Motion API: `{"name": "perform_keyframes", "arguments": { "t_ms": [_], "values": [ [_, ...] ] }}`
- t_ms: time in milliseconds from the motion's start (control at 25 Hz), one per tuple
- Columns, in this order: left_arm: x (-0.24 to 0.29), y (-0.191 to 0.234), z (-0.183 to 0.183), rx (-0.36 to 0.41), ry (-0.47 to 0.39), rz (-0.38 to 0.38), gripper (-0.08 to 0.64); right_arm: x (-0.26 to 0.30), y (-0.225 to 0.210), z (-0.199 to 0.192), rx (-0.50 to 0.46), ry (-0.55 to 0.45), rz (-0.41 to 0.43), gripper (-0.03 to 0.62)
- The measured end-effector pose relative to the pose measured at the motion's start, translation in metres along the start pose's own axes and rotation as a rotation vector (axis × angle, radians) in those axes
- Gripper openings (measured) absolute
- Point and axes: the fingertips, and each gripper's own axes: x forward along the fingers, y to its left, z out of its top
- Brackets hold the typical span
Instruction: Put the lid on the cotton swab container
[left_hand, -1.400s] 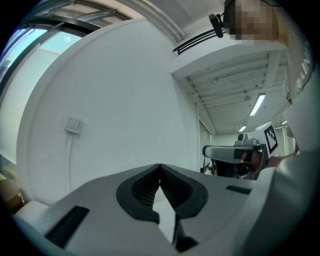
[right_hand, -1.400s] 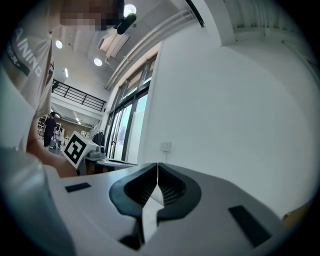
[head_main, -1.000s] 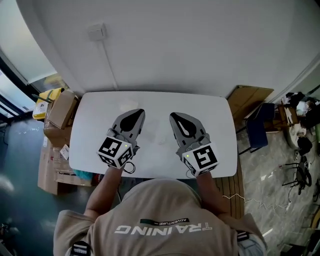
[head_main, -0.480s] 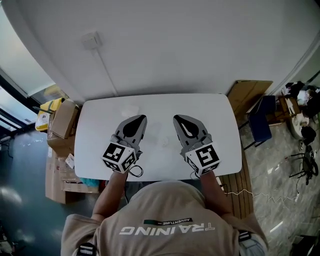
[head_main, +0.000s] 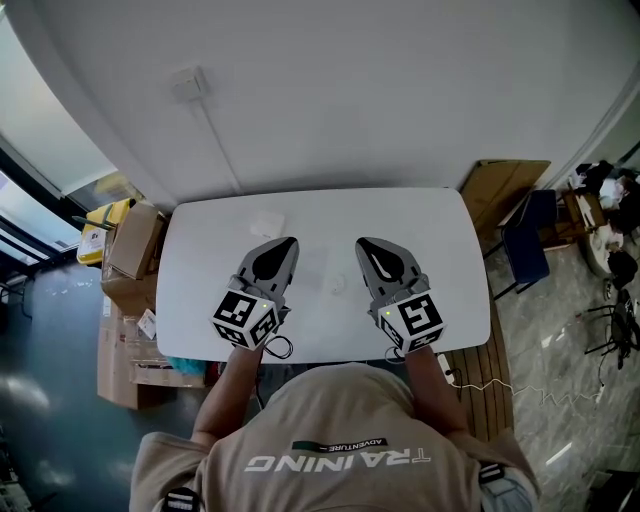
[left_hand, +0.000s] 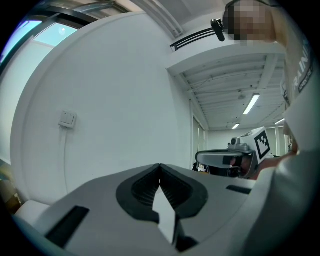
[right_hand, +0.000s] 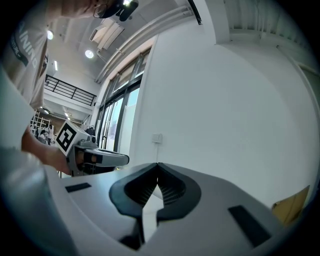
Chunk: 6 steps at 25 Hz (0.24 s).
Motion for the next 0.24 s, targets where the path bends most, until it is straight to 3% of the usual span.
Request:
{"name": "perform_keyframes", "arguments": {
  "t_ms": [240],
  "values": [
    [-0.0054,0.0002,-0.0100,-0.050,0.008,0.000,0.012,-0.0024,0.0047,-0.0004,-0.014,0.011,0.008,0.018]
  ]
}}
